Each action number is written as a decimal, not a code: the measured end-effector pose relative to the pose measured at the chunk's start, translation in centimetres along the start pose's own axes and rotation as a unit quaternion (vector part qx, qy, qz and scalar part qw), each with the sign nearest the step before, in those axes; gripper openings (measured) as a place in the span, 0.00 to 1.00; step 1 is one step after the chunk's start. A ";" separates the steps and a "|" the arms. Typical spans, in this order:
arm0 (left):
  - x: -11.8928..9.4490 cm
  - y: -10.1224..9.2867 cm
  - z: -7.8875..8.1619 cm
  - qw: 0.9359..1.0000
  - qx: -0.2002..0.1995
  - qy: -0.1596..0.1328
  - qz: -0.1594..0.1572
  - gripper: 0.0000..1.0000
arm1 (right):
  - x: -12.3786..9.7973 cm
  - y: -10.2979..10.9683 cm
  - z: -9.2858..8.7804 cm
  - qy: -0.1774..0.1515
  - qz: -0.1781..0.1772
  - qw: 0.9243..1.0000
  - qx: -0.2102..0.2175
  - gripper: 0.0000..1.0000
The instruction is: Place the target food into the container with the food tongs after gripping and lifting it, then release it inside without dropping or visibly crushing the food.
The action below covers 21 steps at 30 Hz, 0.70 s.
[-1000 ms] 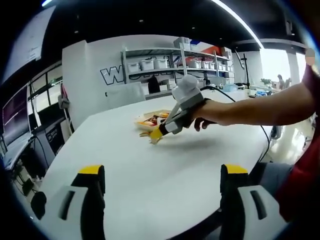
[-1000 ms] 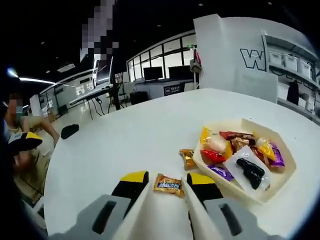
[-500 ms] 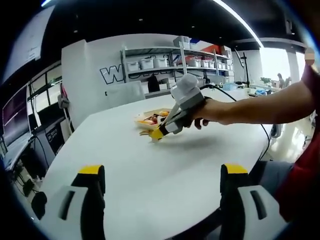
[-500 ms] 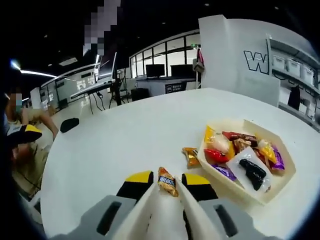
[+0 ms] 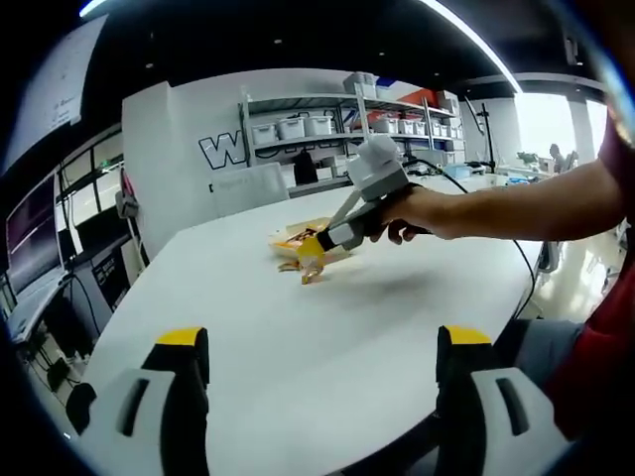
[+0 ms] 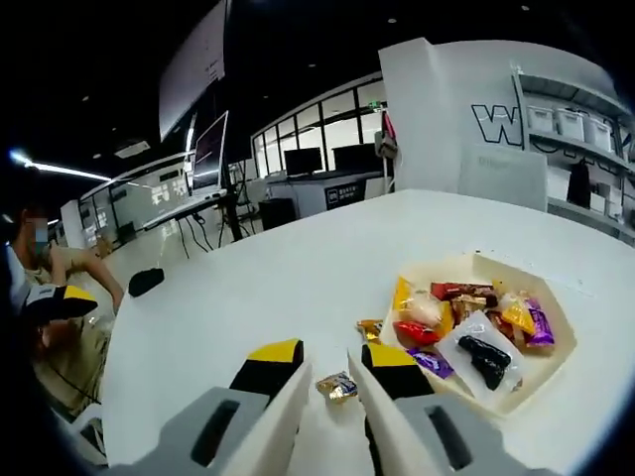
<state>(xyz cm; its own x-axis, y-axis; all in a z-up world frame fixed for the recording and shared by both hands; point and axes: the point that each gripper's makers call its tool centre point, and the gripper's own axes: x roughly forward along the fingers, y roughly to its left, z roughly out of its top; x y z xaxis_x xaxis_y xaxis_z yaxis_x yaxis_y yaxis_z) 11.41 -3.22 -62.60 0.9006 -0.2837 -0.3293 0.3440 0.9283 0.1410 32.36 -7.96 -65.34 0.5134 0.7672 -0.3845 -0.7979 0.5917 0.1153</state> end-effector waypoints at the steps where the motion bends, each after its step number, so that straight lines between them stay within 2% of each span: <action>1: 0.0 -0.1 0.0 1.000 -0.001 0.000 0.000 0.93 | 0.0 -0.2 0.0 0.001 -0.001 1.000 -0.001 0.17; 8: 0.1 -0.2 0.0 1.000 -0.003 -0.002 -0.002 0.93 | 0.0 -1.0 -0.6 0.007 -0.004 1.000 0.023 0.20; 12: 0.0 0.0 0.0 1.000 -0.002 -0.003 0.001 0.92 | 0.6 -0.4 -1.6 0.021 0.002 0.998 0.056 0.22; 13: 0.0 0.1 0.0 1.000 -0.004 -0.003 0.001 0.93 | 0.7 -0.4 -1.7 0.021 -0.005 0.998 0.052 0.23; 14: 0.0 0.1 0.0 1.000 -0.004 -0.003 0.000 0.93 | 0.8 -0.7 -1.9 0.022 -0.020 0.999 0.028 0.23; 16: 0.0 0.2 -0.2 1.000 -0.002 0.000 0.001 0.92 | 1.1 -0.7 -2.6 0.035 -0.033 0.999 0.017 0.24; 21: -0.2 0.3 -0.5 1.000 -0.006 0.002 0.003 0.93 | 1.6 -0.5 -3.2 0.038 -0.039 0.998 -0.010 0.23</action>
<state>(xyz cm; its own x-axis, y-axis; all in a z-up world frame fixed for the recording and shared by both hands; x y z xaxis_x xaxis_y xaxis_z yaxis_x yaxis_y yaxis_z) 11.25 -2.75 -62.97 0.9019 -0.2764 -0.3319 0.3343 0.9333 0.1312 32.51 -7.85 -68.95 0.5489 0.6980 -0.4598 -0.7630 0.6431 0.0653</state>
